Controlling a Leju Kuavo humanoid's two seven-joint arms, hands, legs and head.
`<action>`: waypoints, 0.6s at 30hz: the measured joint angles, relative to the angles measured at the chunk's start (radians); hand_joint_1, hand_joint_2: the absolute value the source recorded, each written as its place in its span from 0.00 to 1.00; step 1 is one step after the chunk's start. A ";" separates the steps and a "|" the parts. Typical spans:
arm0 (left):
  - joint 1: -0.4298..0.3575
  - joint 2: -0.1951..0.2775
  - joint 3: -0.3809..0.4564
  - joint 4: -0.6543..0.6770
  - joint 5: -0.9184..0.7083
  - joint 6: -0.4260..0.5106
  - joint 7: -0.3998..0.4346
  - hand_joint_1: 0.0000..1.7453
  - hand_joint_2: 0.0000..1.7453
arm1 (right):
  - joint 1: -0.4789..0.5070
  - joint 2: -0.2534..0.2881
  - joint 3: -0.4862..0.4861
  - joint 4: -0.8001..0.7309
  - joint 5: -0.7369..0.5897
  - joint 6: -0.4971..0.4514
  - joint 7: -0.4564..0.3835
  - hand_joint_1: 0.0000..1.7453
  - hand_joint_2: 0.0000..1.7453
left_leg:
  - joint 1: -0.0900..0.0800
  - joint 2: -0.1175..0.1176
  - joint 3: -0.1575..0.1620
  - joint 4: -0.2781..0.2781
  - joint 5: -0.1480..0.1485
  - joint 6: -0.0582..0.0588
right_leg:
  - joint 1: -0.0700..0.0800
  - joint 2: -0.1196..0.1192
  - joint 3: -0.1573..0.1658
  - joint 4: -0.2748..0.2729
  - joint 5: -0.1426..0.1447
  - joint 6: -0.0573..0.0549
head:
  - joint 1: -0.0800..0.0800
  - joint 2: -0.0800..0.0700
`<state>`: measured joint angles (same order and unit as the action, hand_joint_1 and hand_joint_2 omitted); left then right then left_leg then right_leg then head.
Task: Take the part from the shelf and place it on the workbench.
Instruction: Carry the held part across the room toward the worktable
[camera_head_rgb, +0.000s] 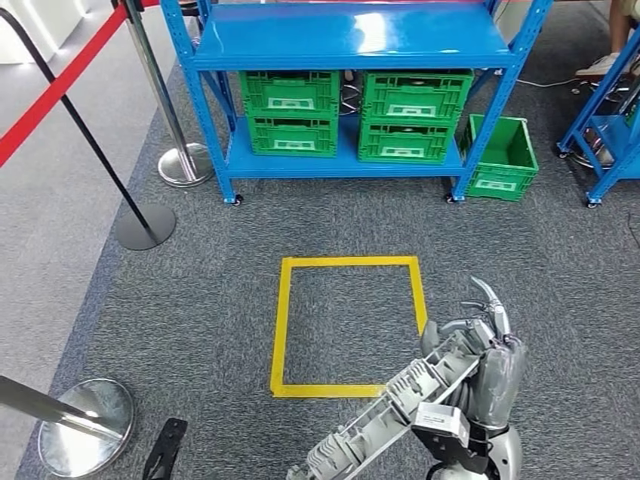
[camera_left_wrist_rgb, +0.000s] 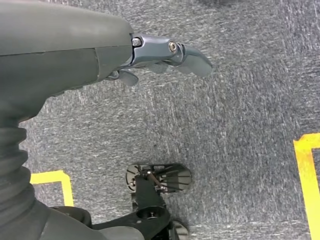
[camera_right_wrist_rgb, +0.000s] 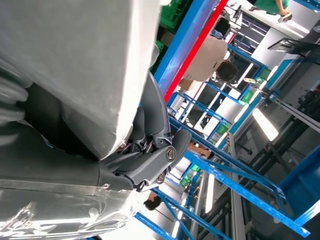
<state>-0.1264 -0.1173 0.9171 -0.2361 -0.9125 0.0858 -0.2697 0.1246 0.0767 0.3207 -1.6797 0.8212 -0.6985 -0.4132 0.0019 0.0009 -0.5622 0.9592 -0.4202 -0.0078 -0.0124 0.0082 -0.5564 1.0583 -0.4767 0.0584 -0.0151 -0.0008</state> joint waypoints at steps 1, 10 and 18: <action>-0.001 0.001 0.000 0.000 0.000 0.000 0.000 0.00 1.00 | -0.002 0.000 0.001 0.000 0.000 0.000 0.000 1.00 1.00 | -0.001 0.000 -0.004 0.002 0.003 -0.005 | 0.001 0.001 0.025 -0.042 0.005 -0.004 | 0.000 0.000; 0.000 0.002 0.000 0.000 0.000 0.000 0.000 0.00 1.00 | -0.007 0.000 0.003 0.002 0.000 0.000 0.002 1.00 1.00 | -0.001 -0.002 -0.124 0.277 -0.162 -0.042 | 0.005 0.000 -0.025 -0.055 0.046 -0.061 | -0.009 0.000; -0.006 0.004 0.000 0.000 -0.001 0.001 0.000 0.00 1.00 | -0.006 0.000 0.003 0.001 0.000 0.000 0.002 1.00 1.00 | -0.017 -0.002 0.067 0.000 -0.058 0.000 | 0.016 0.000 -0.063 -0.053 0.088 -0.044 | -0.008 0.000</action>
<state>-0.1325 -0.1130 0.9168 -0.2361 -0.9131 0.0866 -0.2697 0.1188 0.0763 0.3236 -1.6783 0.8209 -0.6985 -0.4115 -0.0148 -0.0013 -0.4951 0.9595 -0.4780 -0.0083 0.0036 0.0085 -0.6199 1.0050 -0.3888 0.0149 -0.0233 -0.0008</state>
